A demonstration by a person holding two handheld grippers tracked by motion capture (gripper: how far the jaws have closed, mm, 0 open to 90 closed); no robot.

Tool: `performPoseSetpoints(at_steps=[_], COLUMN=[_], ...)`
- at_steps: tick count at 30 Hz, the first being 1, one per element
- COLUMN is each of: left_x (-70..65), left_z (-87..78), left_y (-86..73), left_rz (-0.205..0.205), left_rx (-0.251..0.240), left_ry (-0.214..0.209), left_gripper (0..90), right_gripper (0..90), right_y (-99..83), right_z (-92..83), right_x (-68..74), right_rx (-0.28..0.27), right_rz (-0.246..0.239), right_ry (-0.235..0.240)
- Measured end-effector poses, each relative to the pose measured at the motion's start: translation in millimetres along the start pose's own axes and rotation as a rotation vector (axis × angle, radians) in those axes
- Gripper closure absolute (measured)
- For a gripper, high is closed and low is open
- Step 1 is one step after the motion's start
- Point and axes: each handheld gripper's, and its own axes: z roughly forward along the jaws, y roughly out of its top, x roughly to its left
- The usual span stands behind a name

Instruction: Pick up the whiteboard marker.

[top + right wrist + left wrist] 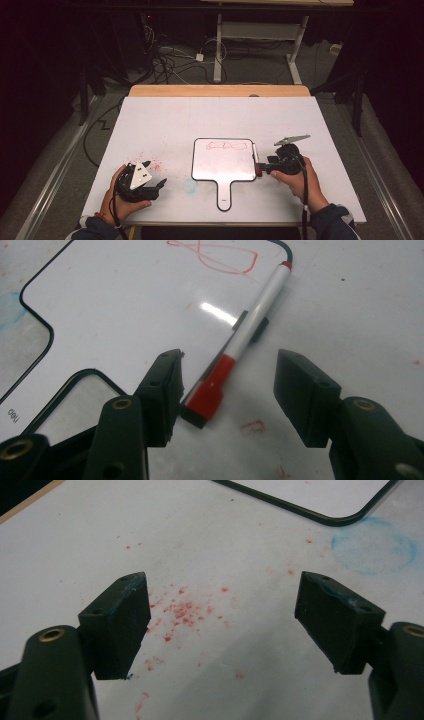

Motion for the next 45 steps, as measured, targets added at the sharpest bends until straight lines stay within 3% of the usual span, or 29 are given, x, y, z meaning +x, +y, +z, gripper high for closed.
performPoseSetpoints(at_steps=[10,15,23,26,31,34,39,42,45], left_x=[-0.2,-0.5,-1.2,-0.9,-1.2,-1.8,-4.0,-5.0,-8.5], left_z=[-0.4,0.2,1.4,1.9,1.7,2.2,3.3,4.1,6.1], left_y=[-0.8,-0.9,-0.5,-0.8,-0.2,0.9,8.8,14.1,27.7], left_rz=[0.004,0.007,0.014,0.013,0.013,0.0,-0.056,-0.064,-0.076], left_rx=[0.004,0.004,0.017,0.024,0.023,0.018,-0.012,-0.029,-0.07], left_ry=[-0.001,0.0,-0.005,-0.007,-0.01,-0.023,-0.072,-0.087,-0.117], left_gripper=[21.0,21.0,21.0,21.0,21.0,21.1,23.5,24.3,25.5], right_gripper=[60.0,66.7,76.7,81.4,81.9,82.0,82.0,82.0,82.0], right_y=[8.3,7.4,10.3,11.0,10.5,10.4,11.8,12.5,13.2], right_z=[23.3,29.8,35.4,35.1,34.9,30.2,13.9,4.9,-2.4], right_x=[-6.5,-5.1,-4.3,-2.4,-2.5,-0.8,4.3,10.6,17.5], right_rx=[0.046,0.068,0.059,0.048,0.04,0.01,-0.092,-0.144,-0.189], right_rz=[0.044,0.026,0.031,0.013,-0.001,-0.021,-0.049,-0.068,-0.091], right_ry=[0.01,0.03,0.07,0.047,0.045,0.032,0.047,0.06,0.078])
